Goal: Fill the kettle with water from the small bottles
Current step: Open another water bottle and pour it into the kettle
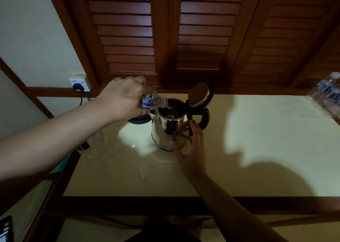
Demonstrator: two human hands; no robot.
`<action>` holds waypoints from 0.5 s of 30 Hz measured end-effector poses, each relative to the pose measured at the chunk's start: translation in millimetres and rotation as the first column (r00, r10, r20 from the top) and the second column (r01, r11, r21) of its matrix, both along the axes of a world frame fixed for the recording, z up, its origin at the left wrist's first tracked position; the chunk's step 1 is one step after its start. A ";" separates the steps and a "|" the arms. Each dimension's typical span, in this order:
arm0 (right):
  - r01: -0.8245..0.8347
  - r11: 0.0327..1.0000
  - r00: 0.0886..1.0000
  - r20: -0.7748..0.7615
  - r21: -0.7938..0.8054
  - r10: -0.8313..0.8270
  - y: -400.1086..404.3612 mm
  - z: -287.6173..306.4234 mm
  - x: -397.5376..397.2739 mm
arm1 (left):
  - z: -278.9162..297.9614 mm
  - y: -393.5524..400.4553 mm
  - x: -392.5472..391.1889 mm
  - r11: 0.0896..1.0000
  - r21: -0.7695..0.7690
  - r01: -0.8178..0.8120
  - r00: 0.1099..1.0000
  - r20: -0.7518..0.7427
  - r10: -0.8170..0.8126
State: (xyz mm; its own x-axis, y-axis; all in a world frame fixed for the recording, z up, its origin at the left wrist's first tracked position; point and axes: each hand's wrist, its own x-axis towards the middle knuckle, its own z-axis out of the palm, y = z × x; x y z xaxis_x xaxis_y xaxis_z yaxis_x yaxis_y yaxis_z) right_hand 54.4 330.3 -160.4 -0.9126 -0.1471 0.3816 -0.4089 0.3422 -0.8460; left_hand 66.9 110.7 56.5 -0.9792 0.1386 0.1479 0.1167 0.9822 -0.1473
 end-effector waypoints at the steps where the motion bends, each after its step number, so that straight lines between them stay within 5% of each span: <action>1: -0.001 1.000 1.000 -0.009 -0.005 0.001 0.2 -0.3 -0.1 | -0.3 0.0 -0.6 1.000 -0.001 0.003 1.000 -0.004 -0.003; 15: 0.010 1.000 1.000 -0.003 -0.008 -0.010 0.1 6.3 2.7 | 2.7 5.0 -6.3 0.983 -0.182 0.028 0.999 -0.030 -0.034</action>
State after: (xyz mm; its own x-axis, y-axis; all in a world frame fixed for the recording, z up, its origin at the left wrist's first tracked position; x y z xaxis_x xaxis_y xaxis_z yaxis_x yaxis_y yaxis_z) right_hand 57.1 330.3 -154.1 -0.9129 -0.1350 0.3852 -0.4079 0.3397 -0.8475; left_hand 60.6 115.7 59.2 -0.9692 0.1959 0.1492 0.1387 0.9349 -0.3266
